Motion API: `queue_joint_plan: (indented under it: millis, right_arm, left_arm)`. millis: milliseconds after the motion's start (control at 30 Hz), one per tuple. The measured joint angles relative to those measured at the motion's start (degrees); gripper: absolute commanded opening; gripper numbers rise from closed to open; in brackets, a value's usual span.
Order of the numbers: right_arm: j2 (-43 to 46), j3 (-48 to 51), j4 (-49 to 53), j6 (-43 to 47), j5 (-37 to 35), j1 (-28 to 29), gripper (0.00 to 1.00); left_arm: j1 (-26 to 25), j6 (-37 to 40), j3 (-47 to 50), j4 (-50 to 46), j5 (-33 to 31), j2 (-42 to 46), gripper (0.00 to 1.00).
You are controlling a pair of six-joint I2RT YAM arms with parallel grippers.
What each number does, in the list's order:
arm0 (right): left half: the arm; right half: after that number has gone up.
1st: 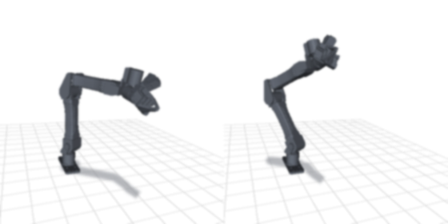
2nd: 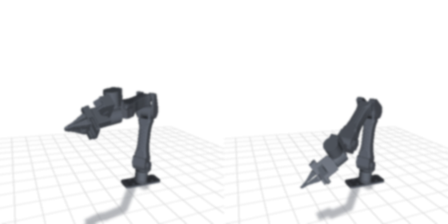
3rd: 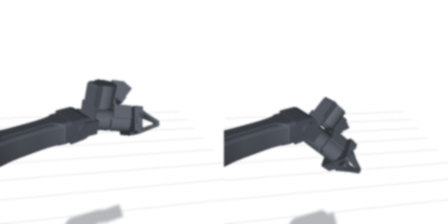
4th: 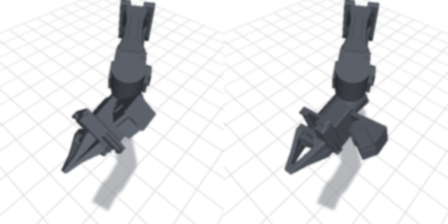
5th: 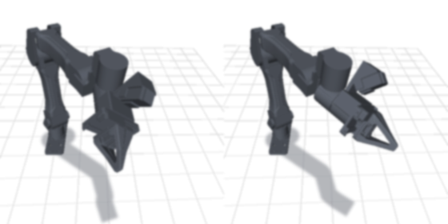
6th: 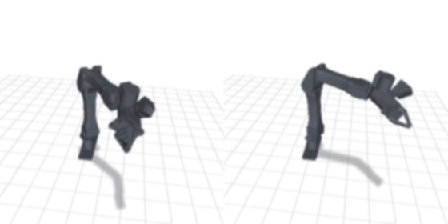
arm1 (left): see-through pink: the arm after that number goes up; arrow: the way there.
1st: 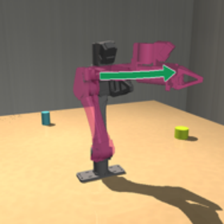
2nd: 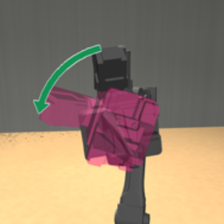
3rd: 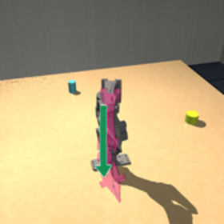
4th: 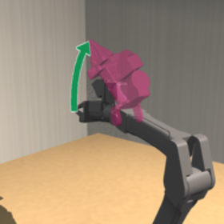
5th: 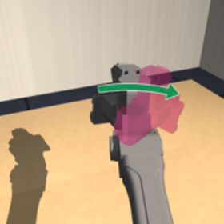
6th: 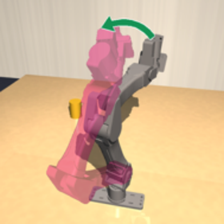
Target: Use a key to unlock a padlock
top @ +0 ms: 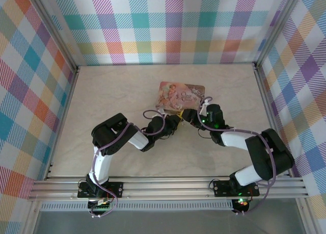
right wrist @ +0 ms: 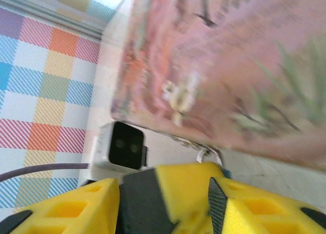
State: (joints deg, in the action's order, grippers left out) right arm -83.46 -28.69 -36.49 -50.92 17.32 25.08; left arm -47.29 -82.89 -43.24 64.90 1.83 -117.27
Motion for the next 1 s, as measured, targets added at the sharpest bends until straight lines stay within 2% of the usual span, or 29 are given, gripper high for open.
queue_joint_plan:
  millis: [200,400,600,767,1000]
  right_arm:
    - [3.08,2.86,1.01,0.83,0.26,0.00,0.56]
    - [9.38,6.75,7.21,2.21,-0.26,-0.02,0.58]
    - [16.70,8.76,10.91,3.39,-0.46,-0.04,0.48]
    - [15.32,10.27,10.56,1.14,0.50,-0.02,0.47]
    - [9.14,10.25,6.82,-2.38,1.36,0.81,0.45]
  left_arm:
    - [-0.63,0.00,0.09,0.09,1.20,0.00,0.00]
    - [-0.63,0.00,0.15,0.20,1.31,0.00,0.00]
    - [-0.63,0.00,0.26,0.35,1.38,0.00,0.00]
    - [-0.63,-0.02,0.35,0.61,1.49,0.00,0.00]
    - [-0.63,-0.02,0.37,0.63,1.55,0.00,0.00]
